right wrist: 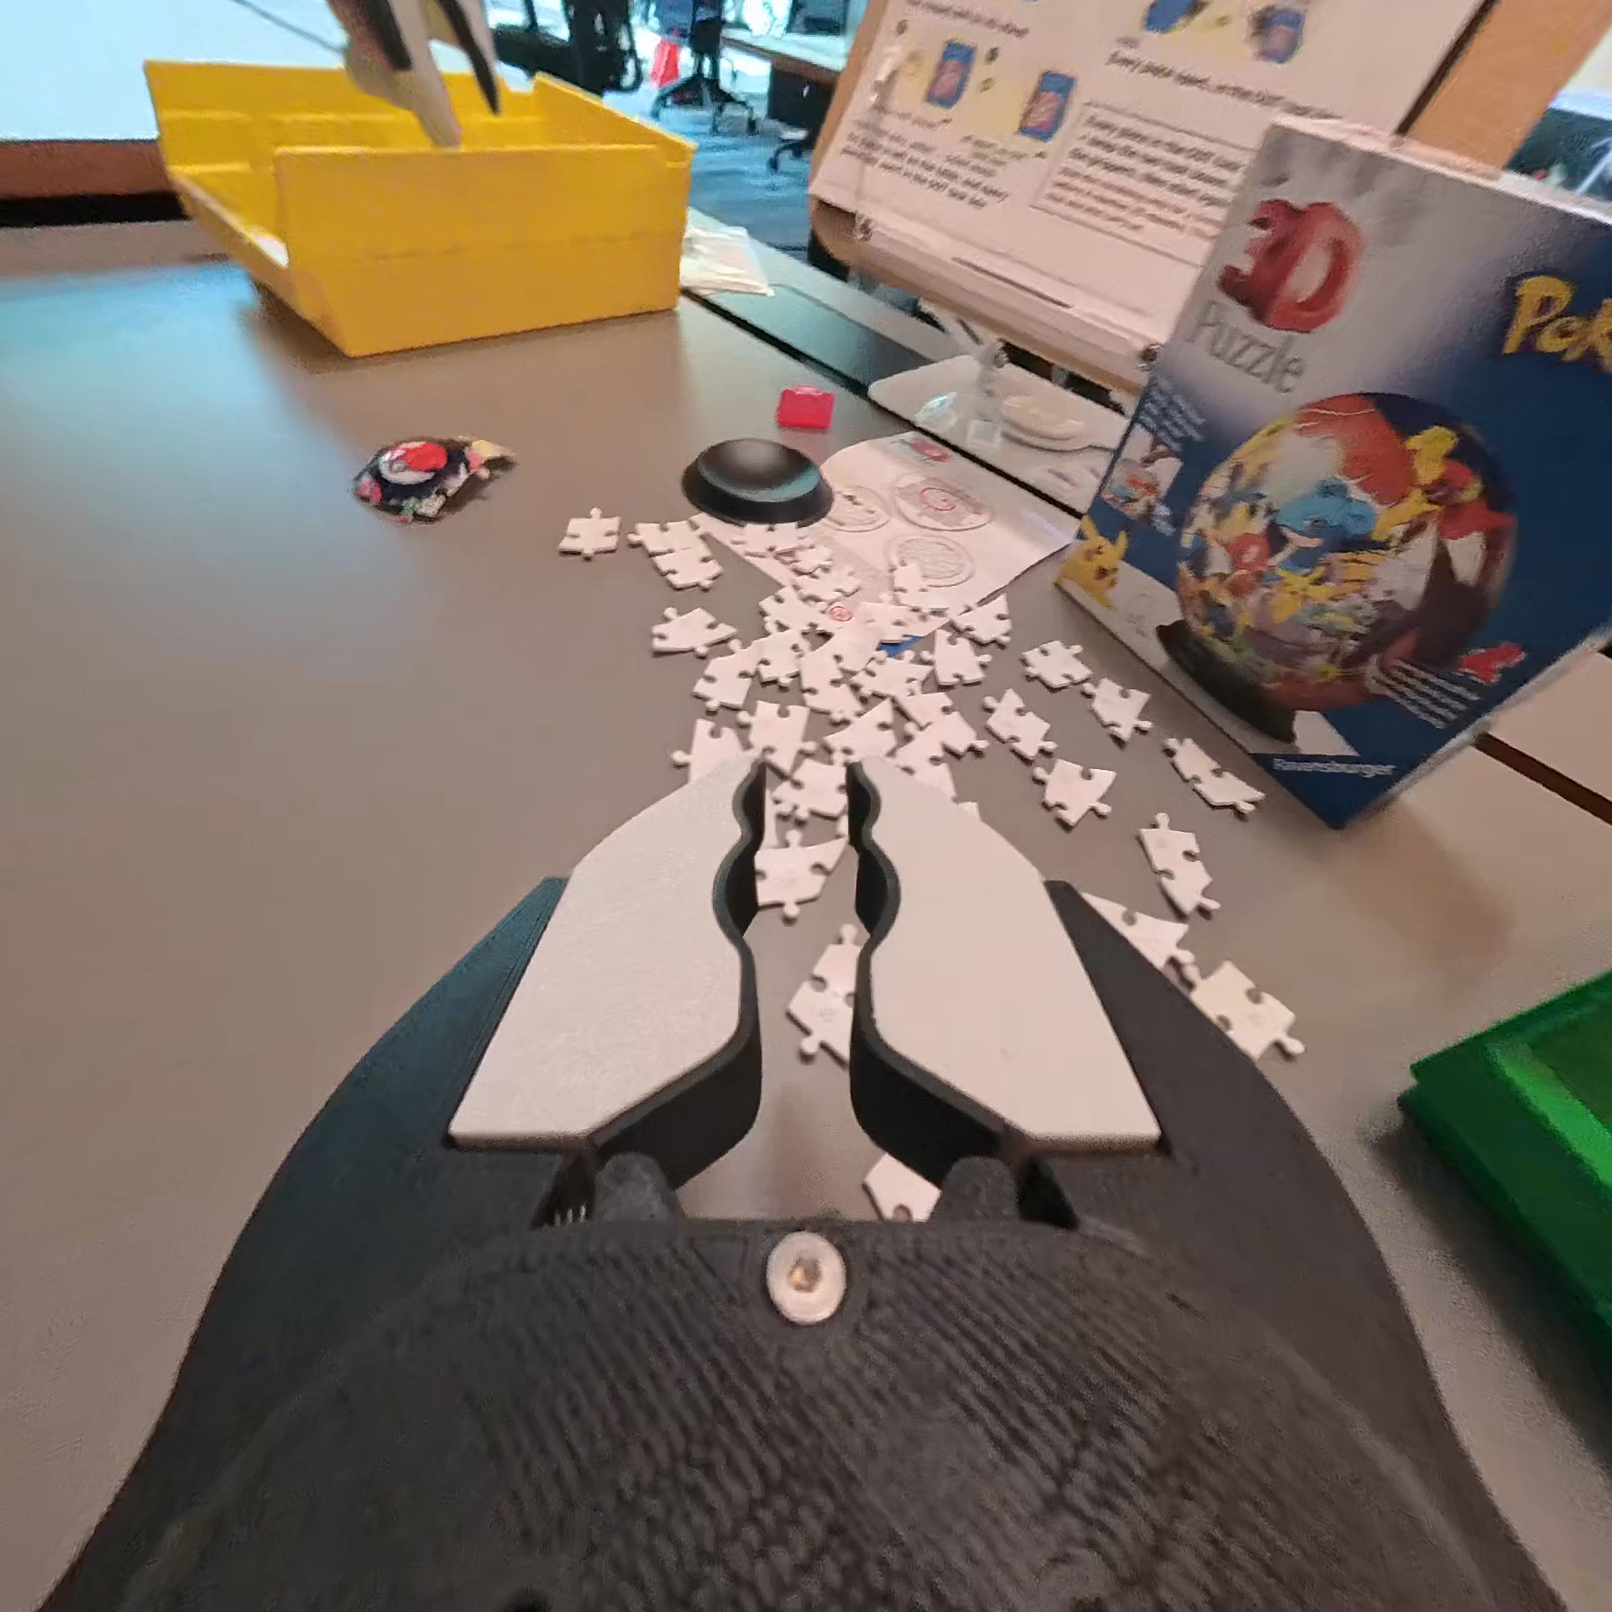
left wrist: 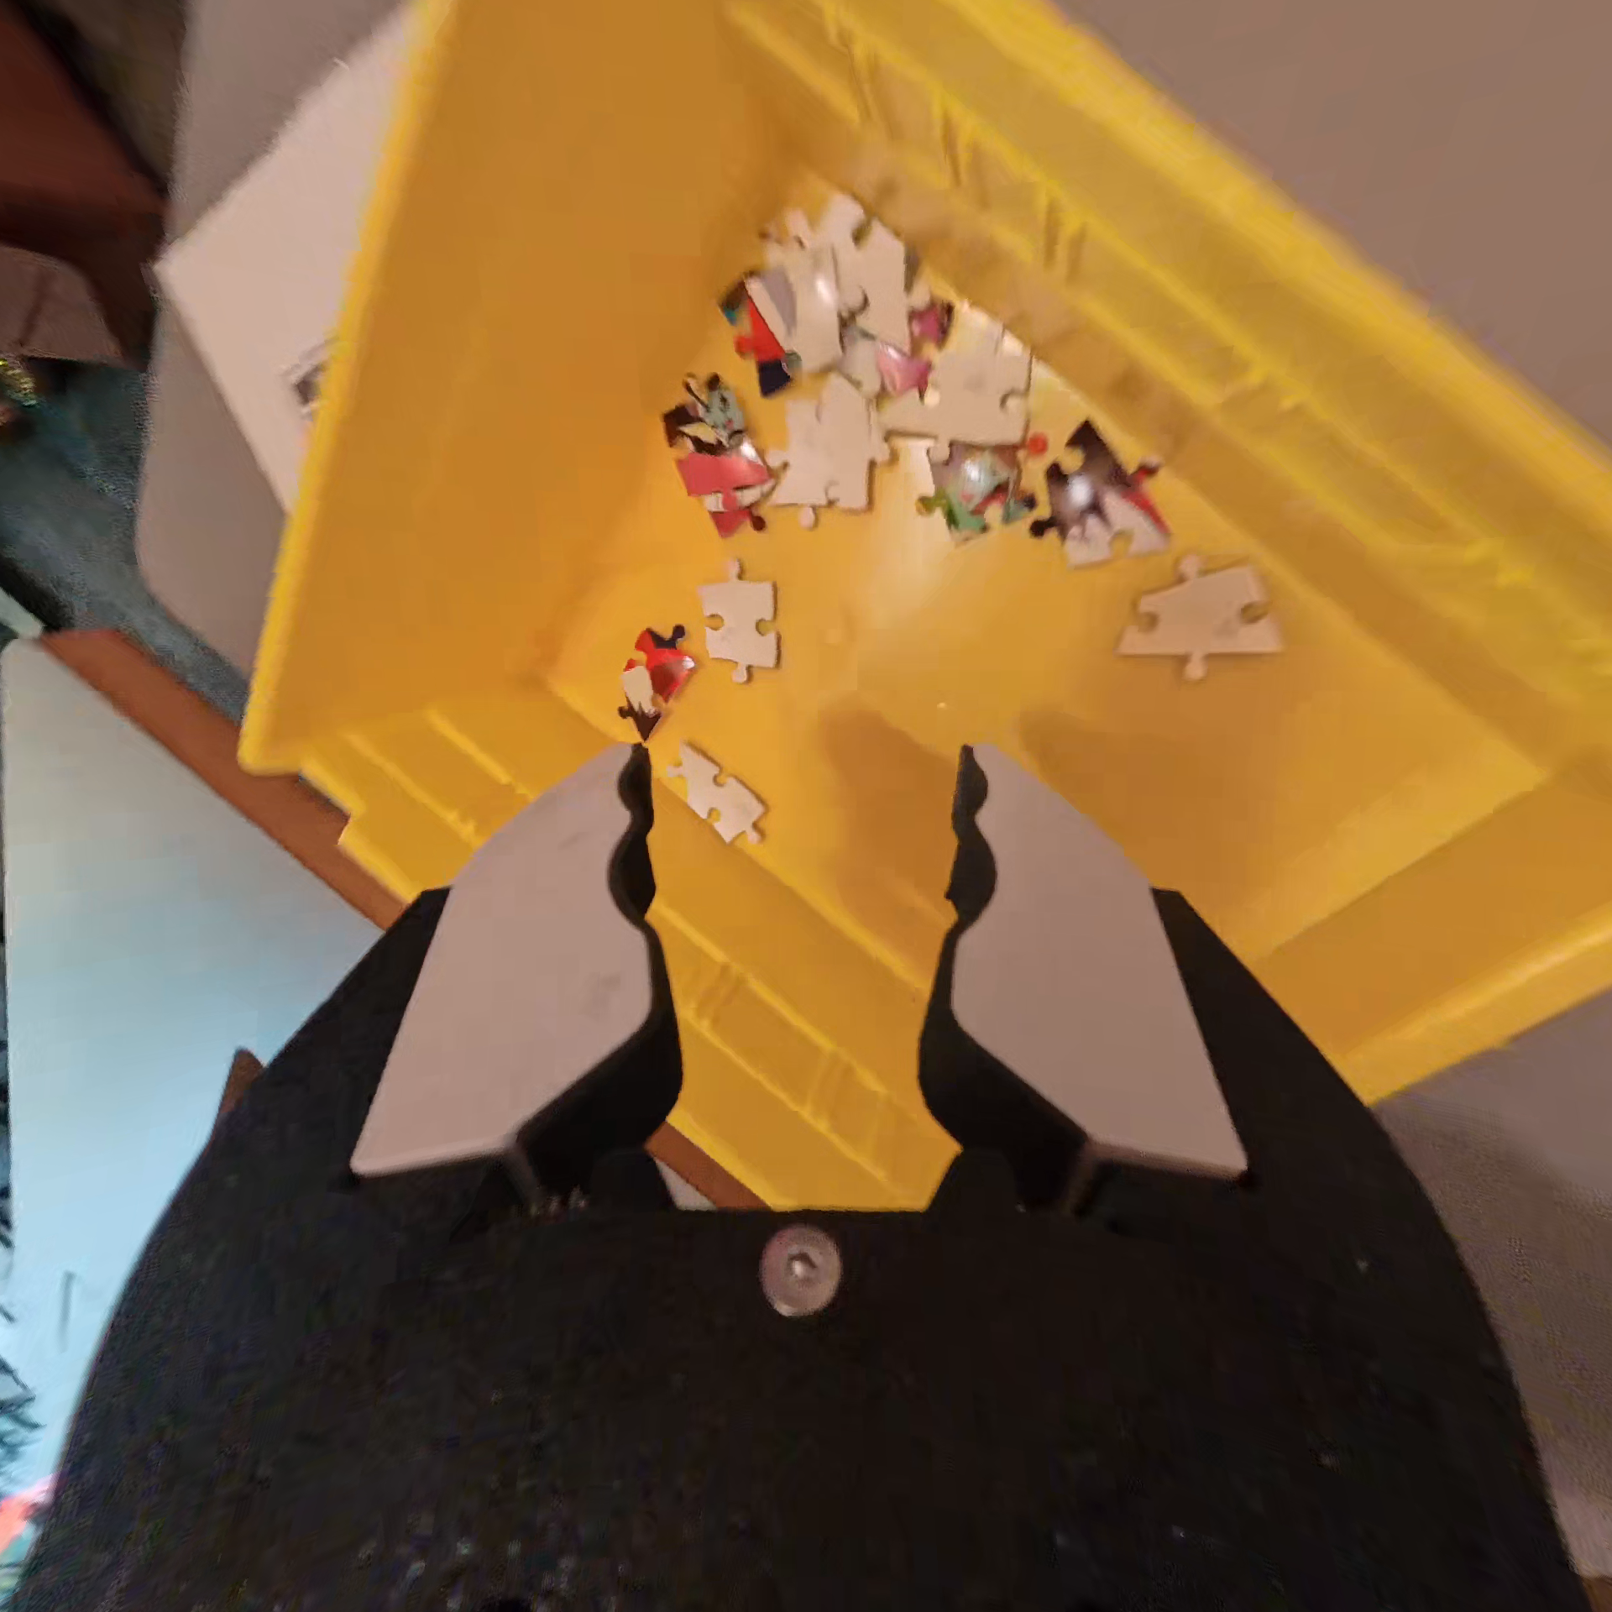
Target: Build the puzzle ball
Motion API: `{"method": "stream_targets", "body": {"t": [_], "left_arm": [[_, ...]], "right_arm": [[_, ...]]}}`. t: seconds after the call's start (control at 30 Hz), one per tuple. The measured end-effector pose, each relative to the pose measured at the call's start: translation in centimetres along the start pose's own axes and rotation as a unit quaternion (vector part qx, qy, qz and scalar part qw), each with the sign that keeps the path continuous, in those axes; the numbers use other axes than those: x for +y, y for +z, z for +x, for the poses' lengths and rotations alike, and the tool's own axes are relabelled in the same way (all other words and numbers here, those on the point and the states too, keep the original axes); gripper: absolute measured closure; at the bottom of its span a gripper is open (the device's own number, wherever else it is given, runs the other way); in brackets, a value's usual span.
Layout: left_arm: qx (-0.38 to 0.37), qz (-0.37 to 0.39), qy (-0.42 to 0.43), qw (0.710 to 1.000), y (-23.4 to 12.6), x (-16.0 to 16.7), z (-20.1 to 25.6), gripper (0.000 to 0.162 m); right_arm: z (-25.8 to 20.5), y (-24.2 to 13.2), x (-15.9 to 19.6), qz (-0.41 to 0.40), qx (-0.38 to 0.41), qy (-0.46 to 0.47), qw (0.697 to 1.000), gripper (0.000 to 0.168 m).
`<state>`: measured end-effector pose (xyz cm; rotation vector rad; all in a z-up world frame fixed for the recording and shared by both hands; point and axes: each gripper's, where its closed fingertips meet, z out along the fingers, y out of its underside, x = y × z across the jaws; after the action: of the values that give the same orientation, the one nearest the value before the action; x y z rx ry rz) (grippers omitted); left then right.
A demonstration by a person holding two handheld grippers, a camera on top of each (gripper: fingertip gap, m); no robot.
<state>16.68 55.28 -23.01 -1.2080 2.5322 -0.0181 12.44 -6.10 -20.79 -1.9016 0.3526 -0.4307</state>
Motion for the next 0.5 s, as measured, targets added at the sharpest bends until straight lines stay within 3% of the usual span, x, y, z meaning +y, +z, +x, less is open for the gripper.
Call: {"method": "stream_targets", "body": {"t": [0.2,0.5], "left_arm": [[0.052,-0.045,0.077,0.995,5.9,0.7,-1.5,0.108],[0.123,-0.075,0.042,0.989,9.3,0.3,-2.0,0.124]], "right_arm": [[-1.2,0.4,0.4,-0.027,-0.019,-0.009,0.999,0.150],[-1.1,1.6,1.0,-0.046,-0.043,-0.005,0.998,0.150]]}}
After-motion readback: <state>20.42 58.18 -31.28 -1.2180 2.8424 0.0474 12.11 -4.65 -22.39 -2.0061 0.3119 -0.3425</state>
